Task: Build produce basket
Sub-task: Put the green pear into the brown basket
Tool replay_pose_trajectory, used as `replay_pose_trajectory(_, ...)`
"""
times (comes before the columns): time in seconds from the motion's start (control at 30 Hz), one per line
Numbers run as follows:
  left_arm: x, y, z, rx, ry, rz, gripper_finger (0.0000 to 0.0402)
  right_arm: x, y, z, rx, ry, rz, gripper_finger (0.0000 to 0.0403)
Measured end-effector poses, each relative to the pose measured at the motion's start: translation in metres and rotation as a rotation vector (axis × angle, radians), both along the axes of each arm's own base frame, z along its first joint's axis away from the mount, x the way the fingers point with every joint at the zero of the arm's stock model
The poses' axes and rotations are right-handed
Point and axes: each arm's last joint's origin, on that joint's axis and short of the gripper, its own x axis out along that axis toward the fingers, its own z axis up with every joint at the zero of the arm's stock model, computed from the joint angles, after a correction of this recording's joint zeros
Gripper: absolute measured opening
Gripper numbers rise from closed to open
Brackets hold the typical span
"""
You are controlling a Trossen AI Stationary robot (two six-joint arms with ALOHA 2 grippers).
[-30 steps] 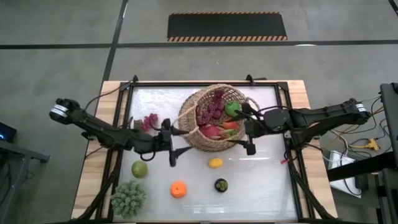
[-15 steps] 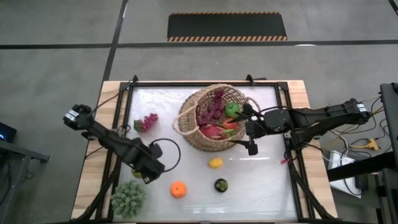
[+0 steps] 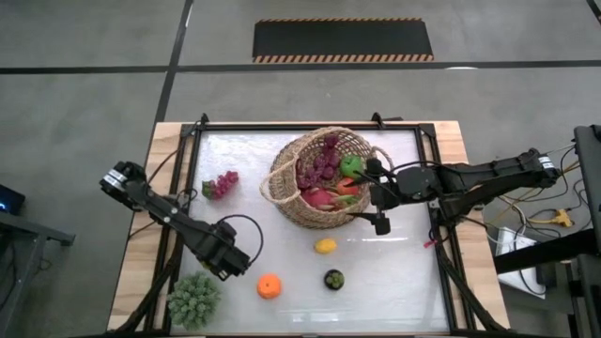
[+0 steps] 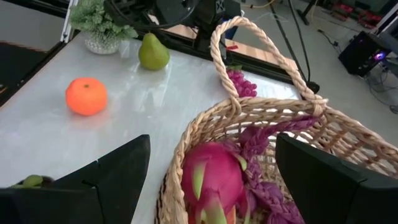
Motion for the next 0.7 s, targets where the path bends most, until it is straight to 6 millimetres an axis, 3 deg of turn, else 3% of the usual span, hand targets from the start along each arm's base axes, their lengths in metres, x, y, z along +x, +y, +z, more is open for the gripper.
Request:
replay_pose_trajectory(0.43,-0.010,0.005,-0.035,-0.028,0.070,-0.006,0.0276,0.000,0.000,-0.001,0.000,0.004,0.000,0.0327)
replay_pose_trajectory(0.7,-0.007,0.002,-0.049,-0.080,0.008,-0.038,0.0271,0.000,0.000,-0.001,0.000,0.005,0.000,0.0327)
